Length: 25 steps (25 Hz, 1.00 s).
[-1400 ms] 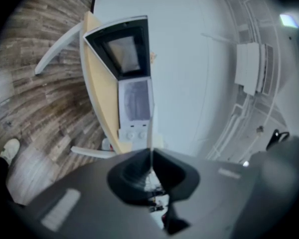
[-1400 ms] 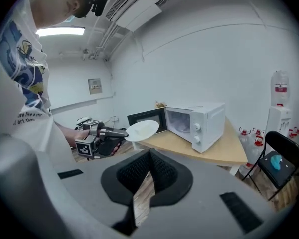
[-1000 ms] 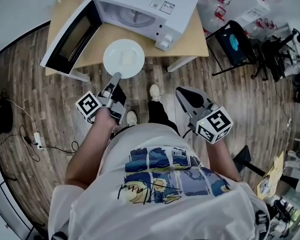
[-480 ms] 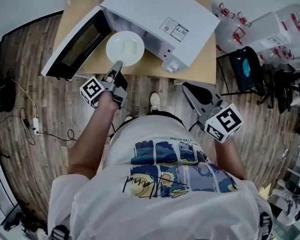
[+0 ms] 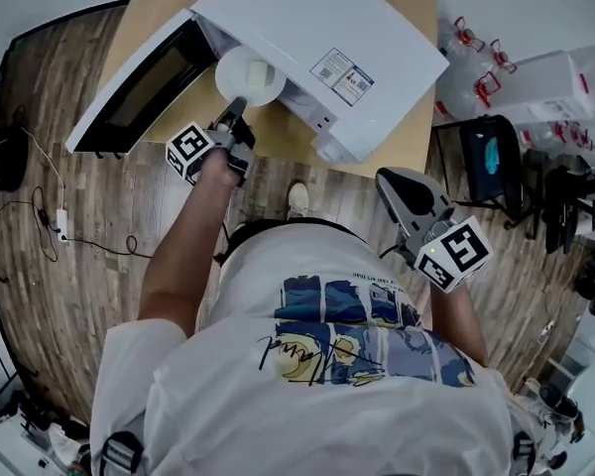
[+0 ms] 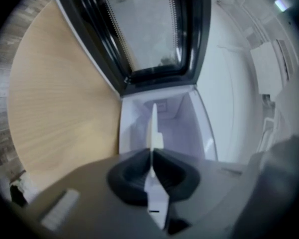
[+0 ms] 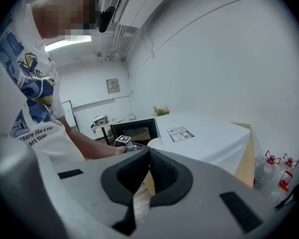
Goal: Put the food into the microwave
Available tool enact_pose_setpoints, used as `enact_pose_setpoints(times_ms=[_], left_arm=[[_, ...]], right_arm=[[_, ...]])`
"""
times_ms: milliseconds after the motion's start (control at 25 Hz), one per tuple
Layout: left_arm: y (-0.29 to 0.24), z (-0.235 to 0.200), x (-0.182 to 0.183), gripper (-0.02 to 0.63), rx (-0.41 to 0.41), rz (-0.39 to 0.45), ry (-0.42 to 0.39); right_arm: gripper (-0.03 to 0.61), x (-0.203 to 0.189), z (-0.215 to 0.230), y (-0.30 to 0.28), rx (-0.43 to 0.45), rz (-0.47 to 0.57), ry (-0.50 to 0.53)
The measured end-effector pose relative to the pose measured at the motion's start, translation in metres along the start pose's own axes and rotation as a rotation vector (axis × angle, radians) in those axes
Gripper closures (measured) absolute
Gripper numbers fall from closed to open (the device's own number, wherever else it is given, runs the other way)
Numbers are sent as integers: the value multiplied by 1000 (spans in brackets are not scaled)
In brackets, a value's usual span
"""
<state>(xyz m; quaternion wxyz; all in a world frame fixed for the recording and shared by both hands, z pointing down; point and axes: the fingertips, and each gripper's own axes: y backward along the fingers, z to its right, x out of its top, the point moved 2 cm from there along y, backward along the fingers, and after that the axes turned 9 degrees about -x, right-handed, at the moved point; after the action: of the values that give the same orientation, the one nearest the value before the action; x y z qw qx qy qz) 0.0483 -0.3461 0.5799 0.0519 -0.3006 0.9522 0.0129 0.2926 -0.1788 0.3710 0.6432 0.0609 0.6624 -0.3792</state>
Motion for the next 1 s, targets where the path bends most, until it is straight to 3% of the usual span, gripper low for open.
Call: enact_pose_setpoints(times_ms=[560, 1000], left_arm=[[-45, -33, 1, 594, 100, 42, -26], [-61, -40, -7, 578, 172, -4, -88]], right_arm=[[571, -2, 47, 1, 29, -17, 11], [571, -2, 54, -2, 43, -20, 11]])
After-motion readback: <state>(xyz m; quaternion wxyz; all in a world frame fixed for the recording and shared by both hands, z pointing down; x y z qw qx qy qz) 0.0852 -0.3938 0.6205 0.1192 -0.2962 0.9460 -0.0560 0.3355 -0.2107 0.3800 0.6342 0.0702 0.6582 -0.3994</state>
